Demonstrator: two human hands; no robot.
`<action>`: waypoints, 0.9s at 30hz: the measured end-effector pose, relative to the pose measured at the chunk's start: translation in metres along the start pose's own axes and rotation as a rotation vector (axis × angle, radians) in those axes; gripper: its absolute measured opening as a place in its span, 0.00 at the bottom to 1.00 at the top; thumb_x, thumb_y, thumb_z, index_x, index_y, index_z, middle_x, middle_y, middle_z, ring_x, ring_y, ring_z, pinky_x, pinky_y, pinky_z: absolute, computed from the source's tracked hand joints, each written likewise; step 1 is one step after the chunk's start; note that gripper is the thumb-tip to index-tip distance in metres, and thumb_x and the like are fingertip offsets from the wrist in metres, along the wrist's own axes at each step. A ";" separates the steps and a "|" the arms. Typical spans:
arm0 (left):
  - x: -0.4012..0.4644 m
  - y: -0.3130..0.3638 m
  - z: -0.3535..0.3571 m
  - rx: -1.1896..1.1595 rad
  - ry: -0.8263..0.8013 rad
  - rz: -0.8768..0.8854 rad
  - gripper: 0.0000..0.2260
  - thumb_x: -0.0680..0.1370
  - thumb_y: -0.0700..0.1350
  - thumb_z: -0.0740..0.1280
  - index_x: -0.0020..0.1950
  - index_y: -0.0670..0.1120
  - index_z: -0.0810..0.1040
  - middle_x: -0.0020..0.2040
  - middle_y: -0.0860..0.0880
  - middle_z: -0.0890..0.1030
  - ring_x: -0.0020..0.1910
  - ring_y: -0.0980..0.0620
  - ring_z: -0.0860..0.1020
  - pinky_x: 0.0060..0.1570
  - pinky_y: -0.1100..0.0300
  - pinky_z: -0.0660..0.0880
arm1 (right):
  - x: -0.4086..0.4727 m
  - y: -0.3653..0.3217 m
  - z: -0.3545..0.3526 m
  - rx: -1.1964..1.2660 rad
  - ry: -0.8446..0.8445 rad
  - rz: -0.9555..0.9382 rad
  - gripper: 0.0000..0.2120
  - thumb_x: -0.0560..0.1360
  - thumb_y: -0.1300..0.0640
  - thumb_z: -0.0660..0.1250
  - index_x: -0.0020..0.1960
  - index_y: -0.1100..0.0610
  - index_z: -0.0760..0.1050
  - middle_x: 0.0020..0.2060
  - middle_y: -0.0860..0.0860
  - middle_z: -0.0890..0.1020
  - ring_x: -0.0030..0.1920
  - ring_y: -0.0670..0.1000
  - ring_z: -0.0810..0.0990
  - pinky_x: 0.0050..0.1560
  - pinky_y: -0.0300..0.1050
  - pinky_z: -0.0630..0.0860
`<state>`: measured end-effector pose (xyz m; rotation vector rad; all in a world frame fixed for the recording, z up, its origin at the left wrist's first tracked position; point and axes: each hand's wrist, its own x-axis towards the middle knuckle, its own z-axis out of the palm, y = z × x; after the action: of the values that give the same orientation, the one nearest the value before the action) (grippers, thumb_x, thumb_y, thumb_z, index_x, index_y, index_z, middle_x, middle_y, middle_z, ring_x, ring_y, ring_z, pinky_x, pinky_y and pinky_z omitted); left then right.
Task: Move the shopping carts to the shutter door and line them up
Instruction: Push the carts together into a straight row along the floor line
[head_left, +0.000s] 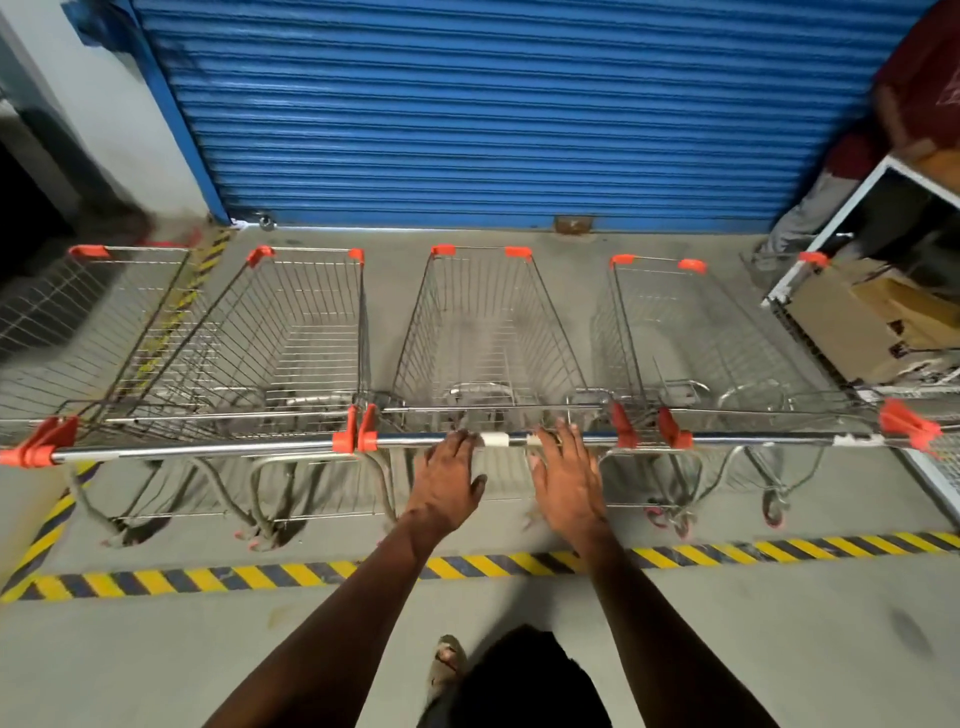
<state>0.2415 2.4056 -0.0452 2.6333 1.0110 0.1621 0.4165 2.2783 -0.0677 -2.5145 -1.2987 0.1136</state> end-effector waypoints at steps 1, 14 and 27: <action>-0.001 0.010 0.003 -0.006 -0.004 0.013 0.31 0.79 0.57 0.63 0.80 0.49 0.60 0.79 0.49 0.63 0.79 0.52 0.58 0.73 0.52 0.57 | -0.001 0.007 -0.003 0.006 -0.015 -0.030 0.25 0.85 0.49 0.58 0.82 0.48 0.63 0.84 0.52 0.58 0.84 0.55 0.52 0.78 0.64 0.60; 0.068 0.175 0.051 0.014 0.006 0.083 0.26 0.81 0.56 0.62 0.78 0.49 0.65 0.75 0.49 0.69 0.74 0.49 0.67 0.70 0.52 0.62 | 0.039 0.144 -0.076 -0.071 0.221 0.059 0.25 0.81 0.47 0.54 0.72 0.58 0.73 0.69 0.58 0.77 0.70 0.60 0.74 0.70 0.60 0.68; 0.129 0.246 0.120 0.014 0.221 -0.119 0.30 0.79 0.71 0.48 0.52 0.48 0.75 0.44 0.47 0.81 0.44 0.40 0.80 0.48 0.47 0.72 | 0.083 0.272 -0.068 -0.029 -0.142 -0.212 0.38 0.79 0.37 0.35 0.79 0.50 0.67 0.57 0.52 0.84 0.61 0.58 0.78 0.61 0.57 0.63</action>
<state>0.5192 2.2893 -0.0781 2.6006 1.2402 0.4280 0.6924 2.1822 -0.0800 -2.4118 -1.6246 0.2309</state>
